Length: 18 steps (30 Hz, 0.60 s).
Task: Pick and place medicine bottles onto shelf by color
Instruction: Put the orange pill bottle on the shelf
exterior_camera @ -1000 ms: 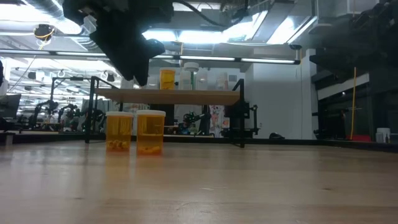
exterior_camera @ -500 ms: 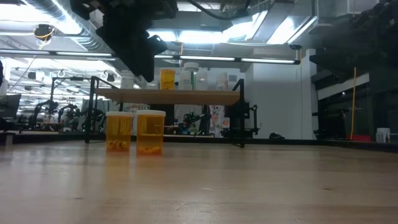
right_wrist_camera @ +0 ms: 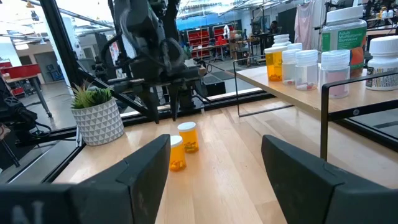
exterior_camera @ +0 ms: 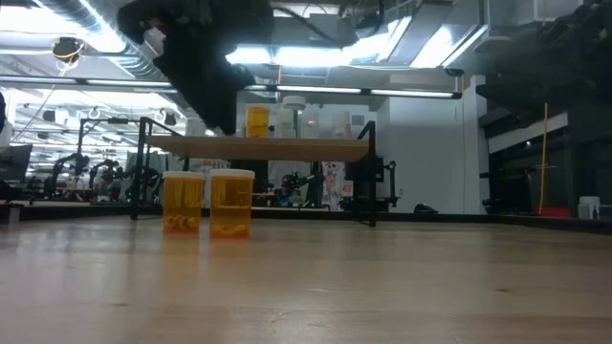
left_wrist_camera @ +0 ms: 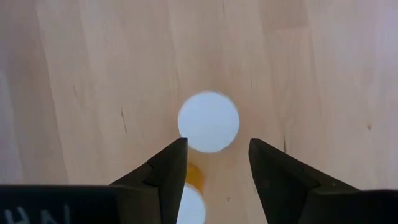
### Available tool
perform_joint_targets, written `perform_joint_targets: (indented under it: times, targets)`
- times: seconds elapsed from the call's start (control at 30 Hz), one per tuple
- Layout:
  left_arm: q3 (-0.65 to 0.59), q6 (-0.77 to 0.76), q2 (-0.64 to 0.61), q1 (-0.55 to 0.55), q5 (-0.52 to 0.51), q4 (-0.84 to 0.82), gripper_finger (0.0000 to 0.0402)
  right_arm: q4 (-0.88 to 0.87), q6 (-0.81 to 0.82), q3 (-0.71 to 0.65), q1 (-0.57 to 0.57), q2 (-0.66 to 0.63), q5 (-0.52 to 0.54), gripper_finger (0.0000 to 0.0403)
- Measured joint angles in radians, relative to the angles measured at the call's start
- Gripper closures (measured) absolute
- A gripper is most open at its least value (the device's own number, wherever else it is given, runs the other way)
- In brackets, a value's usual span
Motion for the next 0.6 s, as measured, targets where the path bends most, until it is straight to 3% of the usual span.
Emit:
perform_joint_targets:
  times: [0.13, 0.4, 0.6]
  targets:
    - [0.001, 0.004, 0.028, 0.002, 0.002, 0.014, 0.0219, 0.0, 0.0, 0.0, 0.0, 0.0, 0.0, 0.0148]
    - [0.0, 0.045, 0.039, -0.006, 0.003, 0.075, 0.013, 0.001, 0.0, 0.0, 0.0, 0.0, 0.0, 0.0148]
    - [0.0, 0.02, 0.056, -0.006, -0.011, 0.072, 0.0124, 0.001, 0.0, 0.0, 0.0, 0.0, 0.0, 0.0148]
